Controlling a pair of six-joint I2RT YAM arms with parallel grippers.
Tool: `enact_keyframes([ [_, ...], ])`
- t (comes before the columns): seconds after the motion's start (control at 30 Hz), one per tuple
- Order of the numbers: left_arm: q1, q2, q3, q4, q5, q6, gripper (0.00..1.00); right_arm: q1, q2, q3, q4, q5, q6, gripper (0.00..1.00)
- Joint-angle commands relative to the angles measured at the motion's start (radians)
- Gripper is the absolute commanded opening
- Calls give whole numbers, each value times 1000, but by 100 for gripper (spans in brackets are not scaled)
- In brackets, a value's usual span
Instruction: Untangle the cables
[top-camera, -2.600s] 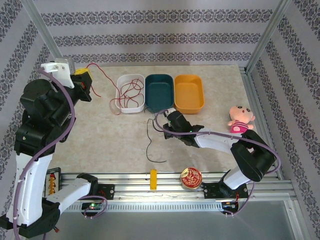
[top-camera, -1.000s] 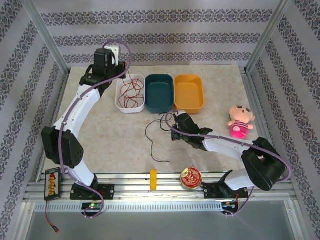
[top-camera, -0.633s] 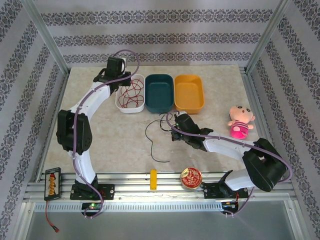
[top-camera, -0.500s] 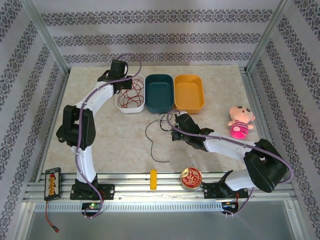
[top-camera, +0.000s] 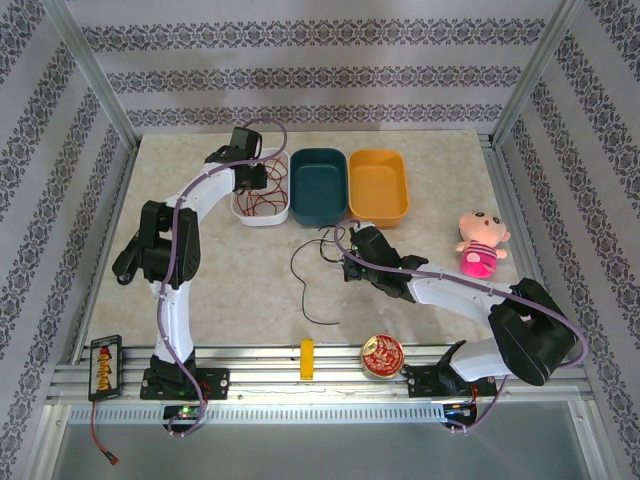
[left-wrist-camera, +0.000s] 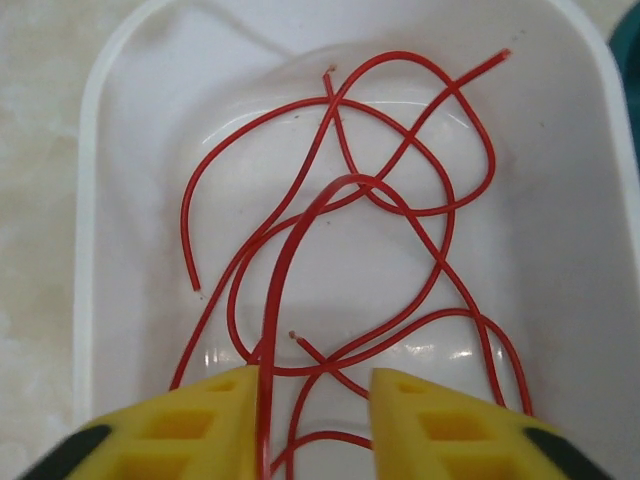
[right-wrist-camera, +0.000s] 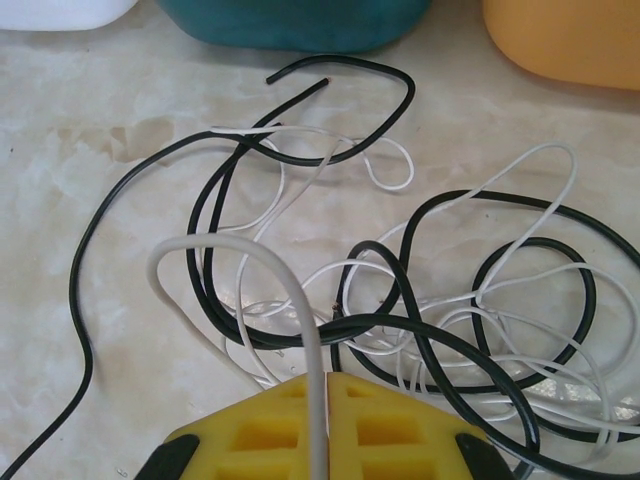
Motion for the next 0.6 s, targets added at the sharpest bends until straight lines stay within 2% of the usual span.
enact_keyframes([
  [0.0,-11,11,42,-57,-40,8,42,14,-20,23,-11,11,14,0],
  [0.1,-14,-6,56,-66,-58,18,48,17,-27,17,-13,14,14,0],
  [0.33,-20,-63,68,-81,-139,46,72,18,-28,12,-12,21,18,1],
  [0.57,-50,-193,1,-84,-143,56,79,18,-22,19,-23,33,30,6],
])
